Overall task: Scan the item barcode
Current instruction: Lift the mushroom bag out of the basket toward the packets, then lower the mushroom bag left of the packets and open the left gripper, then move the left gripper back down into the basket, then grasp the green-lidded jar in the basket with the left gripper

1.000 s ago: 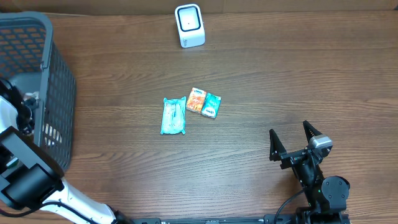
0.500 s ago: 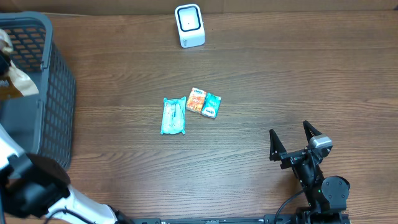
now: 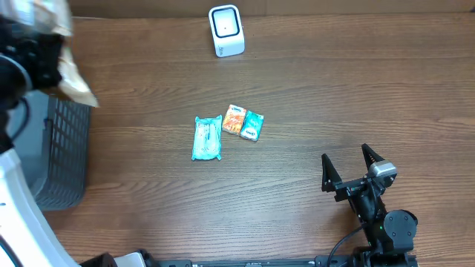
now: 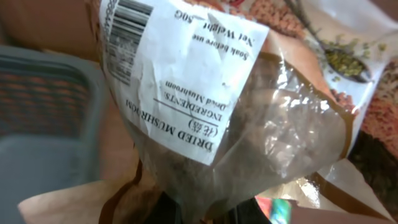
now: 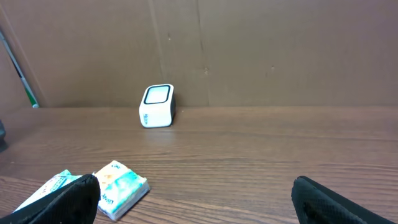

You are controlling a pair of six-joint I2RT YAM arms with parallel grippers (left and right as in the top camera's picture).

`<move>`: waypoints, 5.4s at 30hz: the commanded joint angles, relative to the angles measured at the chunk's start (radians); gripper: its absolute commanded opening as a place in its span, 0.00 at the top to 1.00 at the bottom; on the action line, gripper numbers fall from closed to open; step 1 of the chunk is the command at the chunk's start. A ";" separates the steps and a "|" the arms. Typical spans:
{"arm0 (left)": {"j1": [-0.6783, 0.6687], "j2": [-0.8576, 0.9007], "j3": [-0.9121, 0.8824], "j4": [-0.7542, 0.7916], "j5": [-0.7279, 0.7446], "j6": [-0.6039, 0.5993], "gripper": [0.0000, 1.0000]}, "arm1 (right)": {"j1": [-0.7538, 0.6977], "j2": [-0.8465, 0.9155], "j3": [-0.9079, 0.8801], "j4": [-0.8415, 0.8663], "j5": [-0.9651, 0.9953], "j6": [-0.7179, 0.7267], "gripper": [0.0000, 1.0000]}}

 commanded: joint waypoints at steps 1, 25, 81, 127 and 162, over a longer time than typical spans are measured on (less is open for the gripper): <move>-0.122 0.023 -0.014 -0.061 0.011 -0.022 0.96 | 0.004 -0.007 -0.011 0.006 -0.005 0.003 0.00; -0.442 0.185 -0.855 0.394 -0.109 -0.432 0.96 | 0.004 -0.007 -0.011 0.005 -0.005 0.003 0.00; -0.784 0.330 -0.384 0.291 -0.414 -0.429 0.00 | 0.004 -0.007 -0.011 0.006 -0.005 0.003 0.00; 0.497 0.113 -0.609 0.198 -0.523 -0.197 0.00 | 0.004 -0.007 -0.011 0.005 -0.005 0.003 0.00; 0.592 0.325 -0.760 0.363 -0.634 -0.082 0.16 | 0.004 -0.007 -0.011 0.006 -0.006 0.003 0.00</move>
